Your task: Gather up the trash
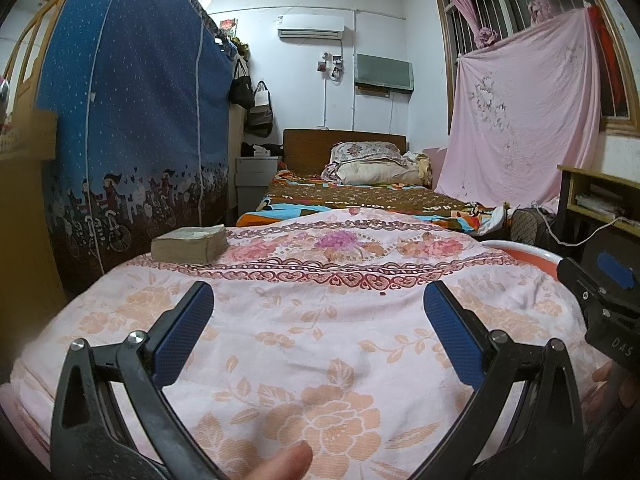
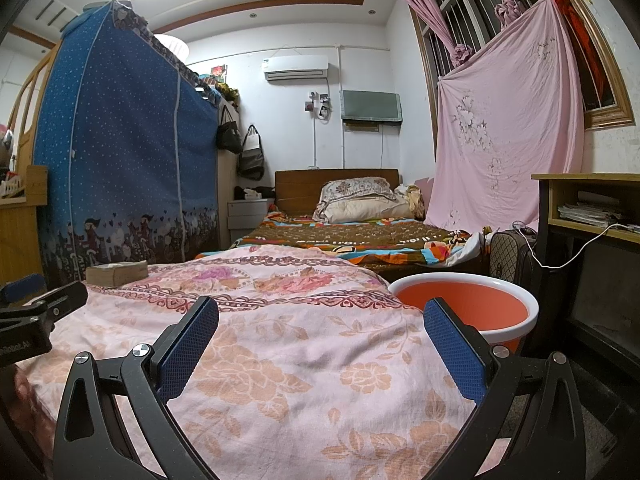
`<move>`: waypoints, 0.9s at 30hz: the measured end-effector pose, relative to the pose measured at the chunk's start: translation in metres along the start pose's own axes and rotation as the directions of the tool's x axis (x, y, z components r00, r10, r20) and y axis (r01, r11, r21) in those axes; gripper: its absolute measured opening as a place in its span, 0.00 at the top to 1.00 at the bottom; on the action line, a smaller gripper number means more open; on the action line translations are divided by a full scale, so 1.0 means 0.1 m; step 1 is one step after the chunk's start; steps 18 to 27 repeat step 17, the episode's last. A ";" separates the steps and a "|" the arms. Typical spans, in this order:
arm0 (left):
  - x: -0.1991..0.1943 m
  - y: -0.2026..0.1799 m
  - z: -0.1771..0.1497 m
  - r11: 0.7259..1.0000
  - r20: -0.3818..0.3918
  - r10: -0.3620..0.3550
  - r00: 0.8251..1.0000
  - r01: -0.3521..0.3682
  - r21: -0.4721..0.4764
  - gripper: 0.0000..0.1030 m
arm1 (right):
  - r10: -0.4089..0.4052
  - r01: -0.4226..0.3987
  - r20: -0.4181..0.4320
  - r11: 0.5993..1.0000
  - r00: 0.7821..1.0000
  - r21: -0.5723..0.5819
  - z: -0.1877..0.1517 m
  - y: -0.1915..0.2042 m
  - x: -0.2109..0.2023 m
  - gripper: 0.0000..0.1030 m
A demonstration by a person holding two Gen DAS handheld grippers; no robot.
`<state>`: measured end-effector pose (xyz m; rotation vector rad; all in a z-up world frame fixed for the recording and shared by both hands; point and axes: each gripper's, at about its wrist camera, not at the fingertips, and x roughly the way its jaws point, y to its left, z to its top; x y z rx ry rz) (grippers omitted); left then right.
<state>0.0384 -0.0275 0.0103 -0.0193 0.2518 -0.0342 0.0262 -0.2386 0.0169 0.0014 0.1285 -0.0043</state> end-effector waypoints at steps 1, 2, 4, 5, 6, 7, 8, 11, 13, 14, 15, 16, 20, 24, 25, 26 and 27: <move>0.00 -0.01 0.00 1.000 0.003 0.006 1.000 -0.006 0.011 0.11 | 0.000 0.000 0.000 1.000 1.000 0.000 0.00 0.00 0.00 0.00; -0.01 -0.03 0.00 1.000 0.007 0.011 1.000 -0.011 0.021 0.11 | 0.000 0.000 -0.001 1.000 1.000 0.000 0.00 0.00 0.00 0.00; -0.02 -0.05 -0.01 0.999 0.013 0.015 1.000 -0.015 0.037 0.11 | 0.000 0.000 -0.003 1.000 1.000 -0.001 -0.01 0.01 0.00 0.00; -0.02 -0.06 0.00 0.999 0.013 0.013 1.000 -0.014 0.039 0.11 | -0.001 0.001 -0.003 1.000 1.000 -0.001 -0.02 0.02 0.00 0.00; -0.03 -0.06 -0.01 0.999 0.014 0.012 1.000 -0.013 0.041 0.11 | 0.000 0.000 -0.004 1.000 1.000 -0.001 -0.03 0.02 0.00 0.00; -0.03 -0.06 -0.01 0.999 0.017 0.015 1.000 -0.016 0.042 0.11 | 0.000 0.000 -0.004 1.000 1.000 -0.001 -0.03 0.02 0.00 0.00; -0.03 -0.05 -0.01 0.999 0.018 0.016 1.000 -0.017 0.043 0.11 | 0.000 0.000 -0.004 1.000 1.000 -0.001 -0.03 0.03 0.00 0.00; -0.03 -0.04 -0.01 0.999 0.024 0.023 0.999 -0.024 0.047 0.11 | 0.000 0.000 -0.004 1.000 1.000 -0.001 -0.03 0.02 0.00 0.00; -0.03 -0.03 -0.01 0.999 0.025 0.023 0.999 -0.024 0.046 0.11 | 0.000 0.000 -0.004 1.000 1.000 -0.001 -0.03 0.02 0.00 0.00; -0.03 -0.03 -0.01 0.999 0.026 0.023 0.999 -0.024 0.045 0.11 | 0.000 0.000 -0.005 1.000 1.000 -0.001 -0.03 0.03 0.00 0.00; -0.03 -0.03 -0.01 0.999 0.026 0.024 0.999 -0.026 0.045 0.11 | 0.000 0.000 -0.005 1.000 1.000 -0.001 -0.03 0.02 0.01 0.00; -0.03 -0.03 0.00 0.999 0.026 0.024 0.999 -0.026 0.044 0.11 | 0.000 0.000 -0.005 1.000 1.000 -0.001 -0.03 0.02 0.00 0.00; -0.02 -0.02 0.00 0.999 0.025 0.024 0.999 -0.025 0.042 0.11 | 0.000 0.000 -0.005 1.000 1.000 -0.001 -0.03 0.02 0.00 0.00; -0.02 -0.02 0.00 0.999 0.025 0.024 0.999 -0.025 0.042 0.11 | 0.000 0.000 -0.005 1.000 1.000 -0.001 -0.03 0.02 0.00 0.00; -0.02 -0.02 0.00 0.999 0.025 0.024 0.999 -0.025 0.042 0.11 | 0.000 0.000 -0.005 1.000 1.000 -0.001 -0.03 0.02 0.00 0.00; -0.02 -0.02 0.00 0.999 0.025 0.024 0.999 -0.025 0.042 0.11 | 0.000 0.000 -0.005 1.000 1.000 -0.001 -0.03 0.02 0.00 0.00; -0.02 -0.02 0.00 0.999 0.025 0.024 0.999 -0.025 0.042 0.11 | 0.000 0.000 -0.005 1.000 1.000 -0.001 -0.03 0.02 0.00 0.00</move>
